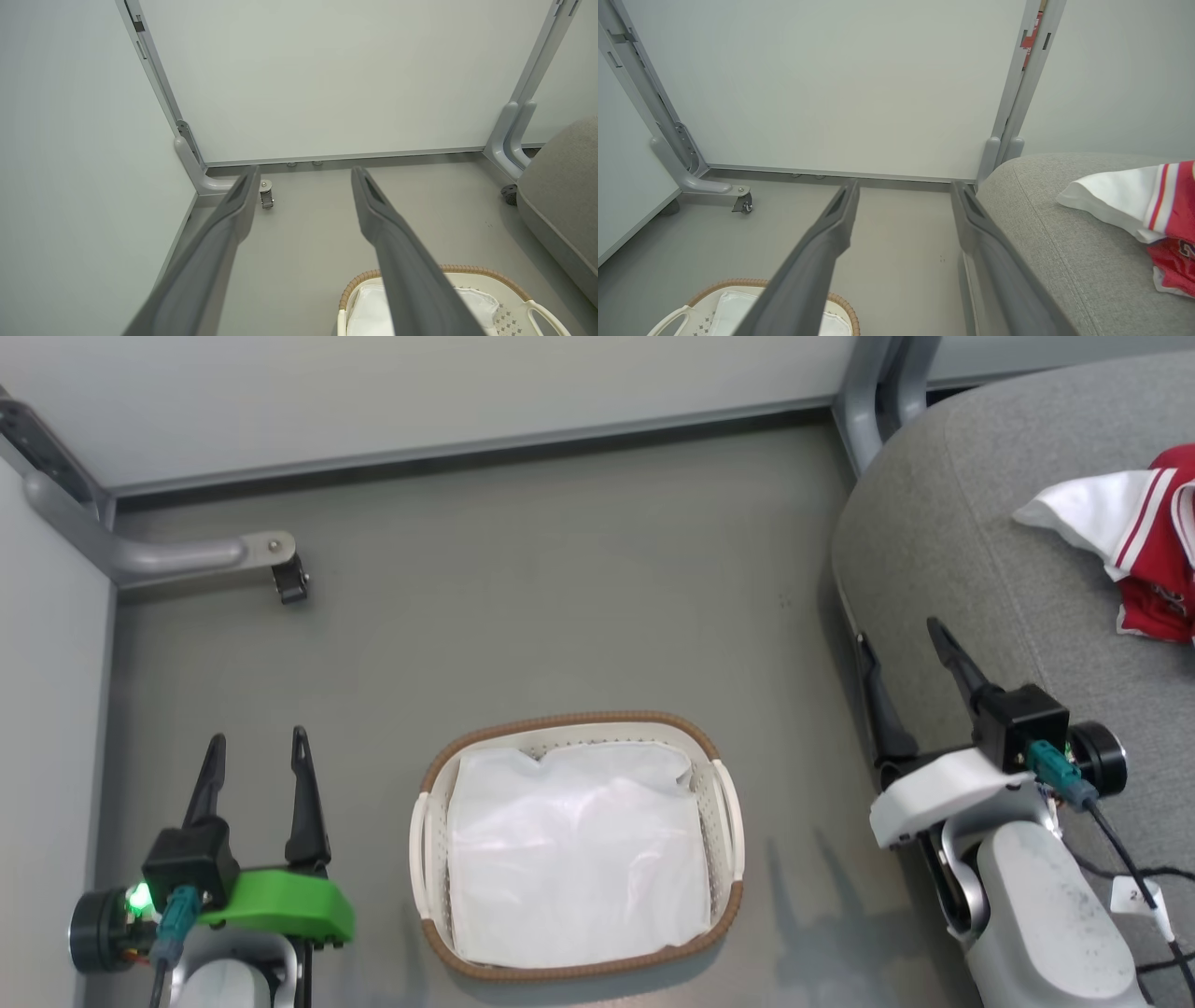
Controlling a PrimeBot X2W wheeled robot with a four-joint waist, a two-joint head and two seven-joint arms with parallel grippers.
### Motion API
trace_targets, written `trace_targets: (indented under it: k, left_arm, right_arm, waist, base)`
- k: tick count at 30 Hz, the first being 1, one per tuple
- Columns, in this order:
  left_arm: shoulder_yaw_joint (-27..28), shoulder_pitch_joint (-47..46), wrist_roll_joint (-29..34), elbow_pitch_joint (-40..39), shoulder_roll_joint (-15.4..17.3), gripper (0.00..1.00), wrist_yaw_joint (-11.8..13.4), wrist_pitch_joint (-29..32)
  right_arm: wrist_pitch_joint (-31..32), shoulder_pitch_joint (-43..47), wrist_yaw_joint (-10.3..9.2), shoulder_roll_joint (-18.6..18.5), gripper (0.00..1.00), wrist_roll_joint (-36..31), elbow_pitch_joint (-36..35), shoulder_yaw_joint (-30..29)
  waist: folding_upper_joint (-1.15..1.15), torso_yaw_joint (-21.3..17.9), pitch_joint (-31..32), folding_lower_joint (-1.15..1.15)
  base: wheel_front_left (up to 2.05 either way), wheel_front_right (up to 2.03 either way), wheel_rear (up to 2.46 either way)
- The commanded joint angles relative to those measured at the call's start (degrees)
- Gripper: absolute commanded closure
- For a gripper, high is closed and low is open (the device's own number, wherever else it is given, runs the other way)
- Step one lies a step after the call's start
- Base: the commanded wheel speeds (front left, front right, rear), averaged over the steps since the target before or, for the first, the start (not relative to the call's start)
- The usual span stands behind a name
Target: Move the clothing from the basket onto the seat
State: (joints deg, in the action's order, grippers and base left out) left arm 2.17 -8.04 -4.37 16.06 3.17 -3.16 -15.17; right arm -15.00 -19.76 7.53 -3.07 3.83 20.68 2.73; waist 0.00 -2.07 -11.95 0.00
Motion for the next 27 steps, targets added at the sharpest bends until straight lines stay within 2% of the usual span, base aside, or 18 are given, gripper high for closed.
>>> trace_targets:
  k: [1, 16, 27]
  left_arm:
    - [0.48, 1.48, 0.12, 0.1, 0.03, 0.0, -0.31, 0.05]
    - [0.45, 8.52, -0.65, 0.62, -0.23, 0.0, 0.18, 0.04]
    - [-0.5, 9.62, -1.72, 1.38, -0.22, 0.0, 0.07, 0.04]
  right_arm:
    - [-0.28, 1.58, -0.08, -0.13, 0.0, 0.28, 0.18, 0.06]
    - [-0.28, 8.05, -0.08, 0.04, 0.0, 2.49, 0.43, 1.88]
    - [-0.28, 9.02, -0.08, 0.03, 0.0, 3.51, 0.35, 2.34]
  waist:
    - [0.0, 0.15, 2.51, 0.0]
    - [0.0, 0.18, 7.82, 0.0]
    - [0.0, -0.03, 8.5, 0.0]
  base:
    - [0.0, 0.0, 0.0]
    - [0.0, 0.0, 0.0]
    - [0.0, 0.0, 0.0]
